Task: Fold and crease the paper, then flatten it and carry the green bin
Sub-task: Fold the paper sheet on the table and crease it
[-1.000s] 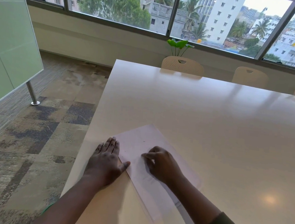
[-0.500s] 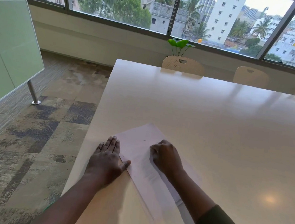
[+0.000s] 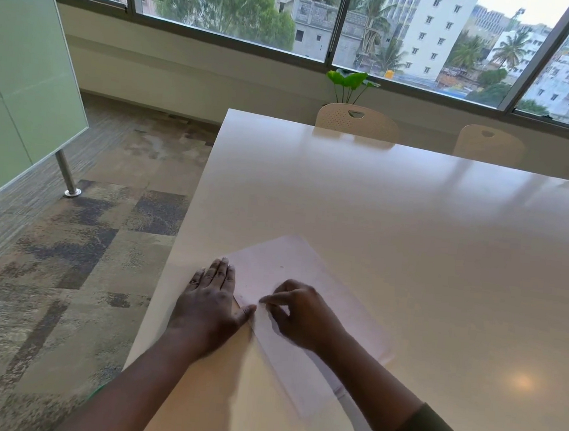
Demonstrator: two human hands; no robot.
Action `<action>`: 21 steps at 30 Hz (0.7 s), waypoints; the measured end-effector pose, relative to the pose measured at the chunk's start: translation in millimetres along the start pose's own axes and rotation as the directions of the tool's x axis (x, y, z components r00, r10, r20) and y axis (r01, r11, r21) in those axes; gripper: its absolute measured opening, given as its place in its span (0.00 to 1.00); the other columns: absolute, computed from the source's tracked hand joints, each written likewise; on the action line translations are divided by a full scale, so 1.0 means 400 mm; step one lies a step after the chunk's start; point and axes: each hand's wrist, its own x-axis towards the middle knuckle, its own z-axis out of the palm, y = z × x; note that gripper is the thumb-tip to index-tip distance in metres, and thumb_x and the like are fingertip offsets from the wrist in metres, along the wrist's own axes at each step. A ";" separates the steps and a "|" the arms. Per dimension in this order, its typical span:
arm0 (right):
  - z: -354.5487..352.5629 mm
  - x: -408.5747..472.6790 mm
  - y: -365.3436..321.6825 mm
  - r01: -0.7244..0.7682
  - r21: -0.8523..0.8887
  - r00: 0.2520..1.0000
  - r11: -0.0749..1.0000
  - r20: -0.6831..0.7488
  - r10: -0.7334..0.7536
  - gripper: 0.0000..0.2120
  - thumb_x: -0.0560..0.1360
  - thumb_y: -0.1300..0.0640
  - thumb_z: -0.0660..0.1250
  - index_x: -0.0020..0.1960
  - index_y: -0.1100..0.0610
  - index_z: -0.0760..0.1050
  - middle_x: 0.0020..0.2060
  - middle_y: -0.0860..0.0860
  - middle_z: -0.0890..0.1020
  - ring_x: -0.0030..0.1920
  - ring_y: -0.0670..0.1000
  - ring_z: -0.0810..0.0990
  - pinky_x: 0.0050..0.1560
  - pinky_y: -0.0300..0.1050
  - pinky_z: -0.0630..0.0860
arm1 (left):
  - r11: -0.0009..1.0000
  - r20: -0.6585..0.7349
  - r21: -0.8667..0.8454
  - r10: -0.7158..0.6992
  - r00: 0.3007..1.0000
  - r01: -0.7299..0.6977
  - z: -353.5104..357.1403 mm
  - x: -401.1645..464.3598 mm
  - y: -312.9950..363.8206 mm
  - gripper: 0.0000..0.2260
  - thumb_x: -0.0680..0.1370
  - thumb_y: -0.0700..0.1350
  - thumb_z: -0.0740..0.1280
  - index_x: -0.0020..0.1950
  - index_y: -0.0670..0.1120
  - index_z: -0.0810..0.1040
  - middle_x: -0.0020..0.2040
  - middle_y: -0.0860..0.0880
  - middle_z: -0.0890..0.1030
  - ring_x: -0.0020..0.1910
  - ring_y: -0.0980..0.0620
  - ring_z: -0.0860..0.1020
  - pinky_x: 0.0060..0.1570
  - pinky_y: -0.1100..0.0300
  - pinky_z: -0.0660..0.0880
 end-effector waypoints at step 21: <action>-0.016 -0.009 0.031 -0.068 -0.020 0.990 0.997 -0.123 0.065 0.11 0.74 0.62 0.67 0.51 0.53 0.85 0.44 0.53 0.83 0.41 0.50 0.82 0.43 0.40 0.78 | 1.000 -0.010 -0.026 -0.014 1.000 0.013 -0.013 -0.002 0.011 0.35 0.75 0.59 0.42 0.79 0.42 0.46 0.80 0.45 0.47 0.79 0.52 0.44 0.76 0.54 0.43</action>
